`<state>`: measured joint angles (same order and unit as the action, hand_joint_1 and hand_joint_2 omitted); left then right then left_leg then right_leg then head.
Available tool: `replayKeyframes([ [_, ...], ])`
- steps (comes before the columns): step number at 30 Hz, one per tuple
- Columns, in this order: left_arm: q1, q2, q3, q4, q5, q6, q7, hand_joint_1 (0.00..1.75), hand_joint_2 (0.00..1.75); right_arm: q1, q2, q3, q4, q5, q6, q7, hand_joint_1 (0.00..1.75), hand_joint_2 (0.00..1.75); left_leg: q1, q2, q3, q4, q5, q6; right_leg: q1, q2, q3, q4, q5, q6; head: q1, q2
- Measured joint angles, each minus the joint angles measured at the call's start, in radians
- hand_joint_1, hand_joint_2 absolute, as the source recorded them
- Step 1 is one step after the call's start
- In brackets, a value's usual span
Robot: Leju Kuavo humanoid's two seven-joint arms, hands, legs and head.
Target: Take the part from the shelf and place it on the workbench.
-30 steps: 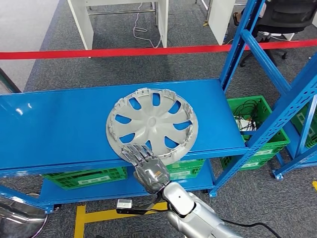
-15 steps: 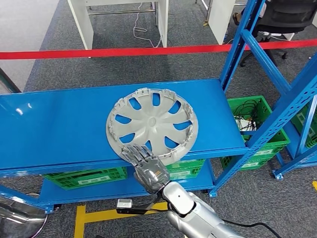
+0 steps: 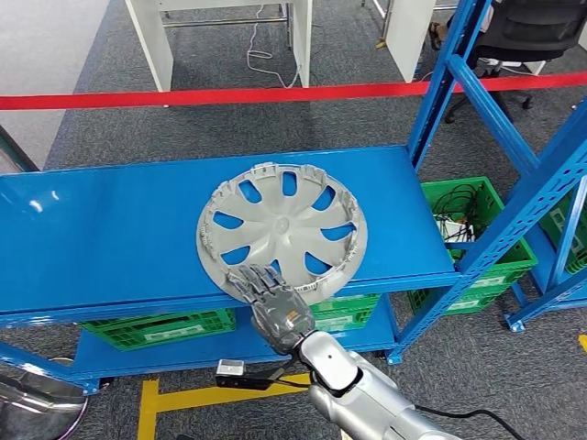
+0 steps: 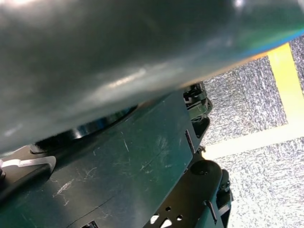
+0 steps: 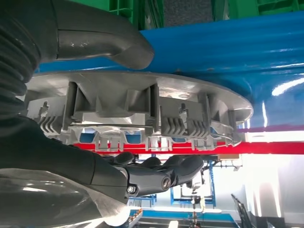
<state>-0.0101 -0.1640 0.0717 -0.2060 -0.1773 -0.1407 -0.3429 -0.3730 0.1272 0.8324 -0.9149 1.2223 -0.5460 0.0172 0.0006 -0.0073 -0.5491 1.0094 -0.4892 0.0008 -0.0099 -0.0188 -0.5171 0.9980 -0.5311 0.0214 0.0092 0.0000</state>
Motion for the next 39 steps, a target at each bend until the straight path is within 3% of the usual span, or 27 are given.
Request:
replayKeyframes([
  [20, 0.0, 0.0, 0.0, 0.0, 0.005, 0.001, 0.002, 0.0, 0.0, -0.029, 0.018, 0.0, 0.078, 0.099, -0.039, 0.07, 0.0, 1.75, 0.0, 0.0, 0.0, 0.0, 0.0, 0.0, 0.0, 0.0, 0.0, 0.0, 0.0, 0.0, 0.0, 0.0],
  [39, 0.0, 0.0, 0.001, 0.0, 0.017, 0.001, 0.002, 0.0, 0.0, -0.065, 0.02, 0.001, 0.101, 0.174, 0.065, 0.139, 0.0, 1.75, 0.0, 0.0, 0.0, 0.0, 0.0, 0.0, 0.0, 0.0, 0.0, 0.0, 0.0, 0.0, 0.0, 0.0],
])
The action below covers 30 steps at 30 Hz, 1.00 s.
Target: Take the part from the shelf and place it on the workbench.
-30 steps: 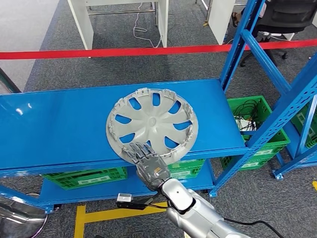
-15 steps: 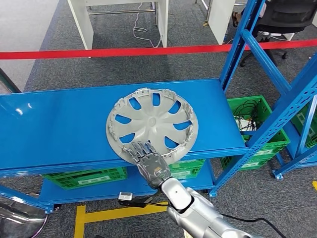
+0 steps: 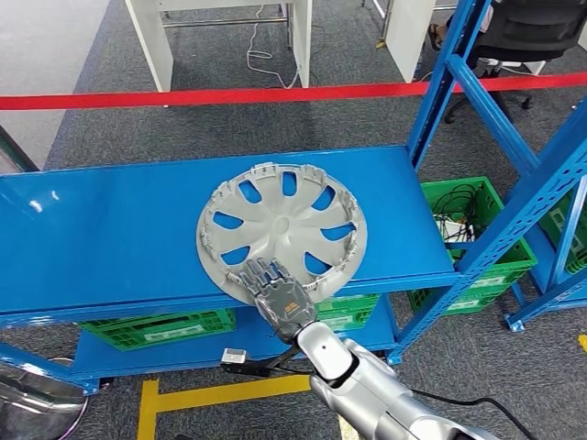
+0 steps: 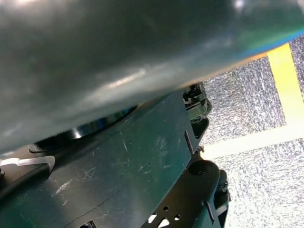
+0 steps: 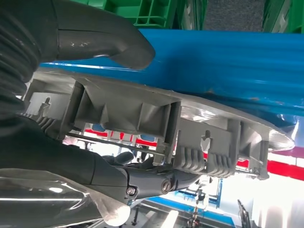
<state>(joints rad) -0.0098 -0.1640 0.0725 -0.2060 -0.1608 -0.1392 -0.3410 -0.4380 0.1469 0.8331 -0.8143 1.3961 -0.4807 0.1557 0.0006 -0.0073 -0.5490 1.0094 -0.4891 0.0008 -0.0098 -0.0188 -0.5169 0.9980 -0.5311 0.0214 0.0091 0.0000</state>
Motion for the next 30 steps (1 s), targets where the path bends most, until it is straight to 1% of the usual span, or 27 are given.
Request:
replayKeyframes([
  [12, 0.0, 0.0, 0.0, 0.0, 0.003, 0.0, 0.0, 0.0, 0.0, -0.005, 0.003, 0.0, -0.001, -0.005, 0.023, 0.007, 0.0, 1.75, 0.0, 0.0, 0.0, 0.0, 0.0, 0.0, 0.0, 0.0, 0.0, 0.0, 0.0, 0.0, 0.0, 0.0],
  [13, 0.0, 0.0, 0.0, 0.0, 0.003, 0.0, 0.0, 0.0, 0.0, -0.005, 0.003, 0.0, -0.001, -0.007, 0.025, 0.008, 0.12, 1.75, 0.0, 0.0, 0.0, 0.0, 0.0, 0.0, 0.0, 0.0, 0.0, 0.0, 0.0, 0.0, 0.0, 0.0],
  [16, 0.0, 0.0, 0.0, 0.0, 0.005, 0.0, 0.0, 0.0, 0.0, -0.008, 0.005, 0.0, -0.001, -0.015, 0.035, 0.008, 1.43, 1.75, 0.0, 0.0, 0.0, 0.0, 0.0, 0.0, 0.0, 0.0, 0.0, 0.0, 0.0, 0.0, 0.0, 0.0],
  [17, 0.0, 0.0, 0.0, 0.0, 0.005, 0.0, 0.0, 0.0, 0.0, -0.009, 0.006, 0.0, -0.002, -0.019, 0.038, 0.007, 1.75, 1.75, 0.0, 0.0, 0.0, 0.0, 0.0, 0.0, 0.0, 0.0, 0.0, 0.0, 0.0, 0.0, 0.0, 0.0],
  [30, 0.001, 0.0, 0.002, 0.0, 0.016, -0.001, -0.005, 0.0, 0.0, -0.008, 0.005, 0.0, -0.077, -0.041, 0.061, 0.005, 1.75, 1.75, 0.0, 0.0, 0.0, 0.0, 0.0, 0.0, 0.0, 0.0, 0.0, 0.0, 0.0, 0.0, 0.0, 0.0],
])
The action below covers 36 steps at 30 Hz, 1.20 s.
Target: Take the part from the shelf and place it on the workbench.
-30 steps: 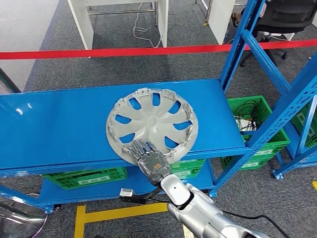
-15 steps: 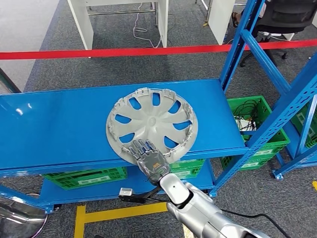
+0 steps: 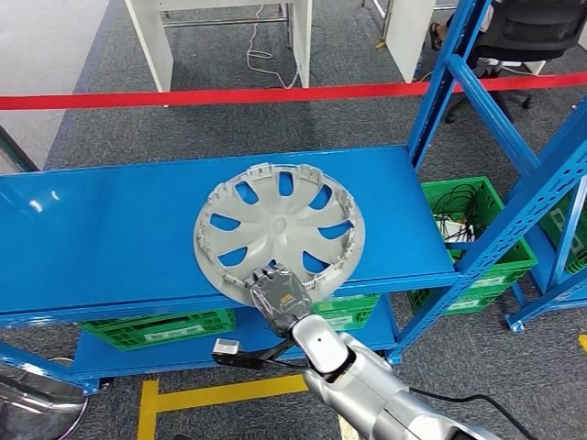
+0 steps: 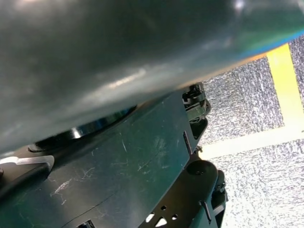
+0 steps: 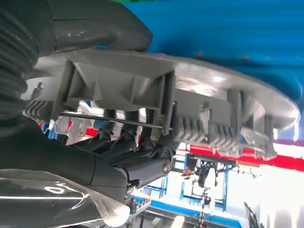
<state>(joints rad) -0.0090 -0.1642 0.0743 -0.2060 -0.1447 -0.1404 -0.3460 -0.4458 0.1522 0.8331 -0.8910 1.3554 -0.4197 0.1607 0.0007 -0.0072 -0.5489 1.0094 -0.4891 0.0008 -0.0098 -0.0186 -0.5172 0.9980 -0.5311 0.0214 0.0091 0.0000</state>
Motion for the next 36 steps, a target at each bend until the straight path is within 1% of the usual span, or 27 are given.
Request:
replayKeyframes([
  [11, 0.002, 0.0, 0.004, 0.0, 0.008, -0.002, -0.013, 0.0, 0.0, 0.006, -0.001, 0.0, -0.031, 0.009, -0.015, -0.001, 1.75, 1.75, 0.0, 0.0, 0.0, 0.0, 0.0, 0.0, 0.0, 0.0, 0.0, 0.0, 0.0, 0.0, 0.0, 0.0],
  [13, 0.002, -0.001, 0.005, 0.0, 0.009, -0.001, -0.019, 0.0, 0.0, 0.015, -0.004, 0.0, -0.046, 0.021, -0.041, -0.004, 1.75, 1.75, 0.0, 0.0, 0.0, 0.0, 0.0, 0.0, 0.0, 0.0, 0.0, 0.0, 0.0, 0.0, 0.0, 0.0],
  [15, 0.003, -0.002, 0.006, 0.0, 0.009, 0.006, -0.028, 0.0, 0.0, 0.029, -0.011, 0.0, -0.076, 0.045, -0.096, -0.012, 1.75, 1.75, 0.0, 0.0, 0.0, 0.0, 0.0, 0.0, 0.0, 0.0, 0.0, 0.0, 0.0, 0.0, 0.0, 0.0],
  [18, 0.005, -0.005, 0.007, 0.0, 0.007, 0.023, -0.043, 0.0, 0.0, 0.063, -0.027, 0.0, -0.155, 0.091, -0.194, -0.036, 1.75, 1.75, 0.0, 0.0, -0.001, 0.0, 0.0, 0.0, 0.0, 0.0, -0.001, 0.0, 0.0, 0.0, 0.0, 0.0],
  [21, 0.006, -0.008, 0.007, 0.0, 0.007, 0.032, -0.052, 0.0, 0.0, 0.094, -0.042, 0.0, -0.238, 0.12, -0.245, -0.06, 1.75, 1.75, 0.0, 0.0, -0.001, 0.0, 0.0, 0.0, 0.0, 0.0, -0.001, 0.0, 0.0, 0.0, 0.0, 0.0],
  [29, 0.007, -0.016, 0.008, 0.0, 0.001, 0.056, -0.071, 0.0, 0.0, 0.172, -0.088, -0.025, -0.477, 0.164, -0.255, -0.15, 1.75, 1.75, 0.0, 0.0, -0.002, 0.0, 0.0, 0.0, 0.0, 0.0, -0.002, 0.0, 0.0, 0.0, 0.0, 0.0],
  [36, 0.005, -0.019, 0.01, 0.0, 0.007, 0.047, -0.083, 0.0, 0.0, 0.196, -0.107, -0.032, -0.613, 0.172, -0.257, -0.186, 1.75, 1.75, 0.0, 0.0, -0.002, 0.0, 0.0, 0.0, 0.0, 0.0, -0.002, 0.0, 0.0, 0.0, 0.0, 0.0],
])
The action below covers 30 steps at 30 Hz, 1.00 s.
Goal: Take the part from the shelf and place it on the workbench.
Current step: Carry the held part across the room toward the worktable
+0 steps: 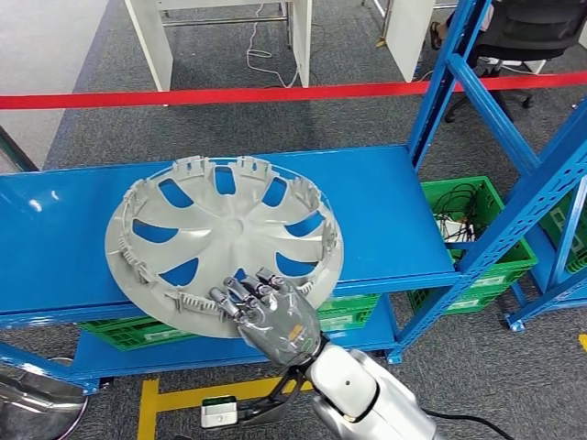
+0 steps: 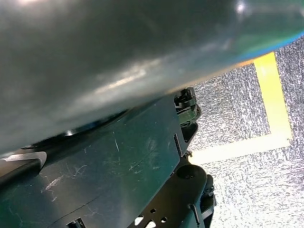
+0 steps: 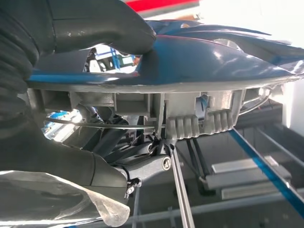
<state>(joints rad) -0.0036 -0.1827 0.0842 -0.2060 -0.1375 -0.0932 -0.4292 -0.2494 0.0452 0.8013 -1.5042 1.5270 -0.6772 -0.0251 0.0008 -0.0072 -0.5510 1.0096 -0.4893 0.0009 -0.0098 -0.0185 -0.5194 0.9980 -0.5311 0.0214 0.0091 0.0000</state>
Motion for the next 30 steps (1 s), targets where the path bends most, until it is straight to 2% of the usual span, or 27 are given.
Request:
replayKeyframes([
  [15, -0.002, 0.0, 0.018, 0.0, 0.011, -0.017, 0.016, 0.0, 0.0, 0.019, -0.012, 0.001, -0.106, -0.005, 0.0, -0.035, 1.75, 1.75, 0.0, 0.0, 0.0, 0.0, 0.0, 0.0, 0.0, 0.0, 0.0, 0.0, 0.0, 0.0, 0.0, 0.0],
  [21, -0.004, -0.001, 0.014, 0.0, -0.018, 0.011, 0.033, 0.0, 0.0, 0.021, -0.018, 0.004, -0.125, 0.003, 0.0, -0.026, 1.75, 1.75, 0.0, 0.0, 0.0, 0.0, 0.0, 0.0, 0.0, 0.0, 0.0, 0.0, 0.0, 0.0, 0.0, 0.0],
  [30, -0.005, -0.002, 0.008, 0.0, -0.033, 0.014, 0.017, 0.0, 0.0, 0.011, -0.028, 0.013, -0.143, 0.018, -0.003, -0.032, 1.75, 1.75, 0.0, 0.0, 0.0, 0.0, 0.0, 0.0, 0.0, 0.0, 0.0, 0.0, 0.0, 0.0, 0.0, 0.0],
])
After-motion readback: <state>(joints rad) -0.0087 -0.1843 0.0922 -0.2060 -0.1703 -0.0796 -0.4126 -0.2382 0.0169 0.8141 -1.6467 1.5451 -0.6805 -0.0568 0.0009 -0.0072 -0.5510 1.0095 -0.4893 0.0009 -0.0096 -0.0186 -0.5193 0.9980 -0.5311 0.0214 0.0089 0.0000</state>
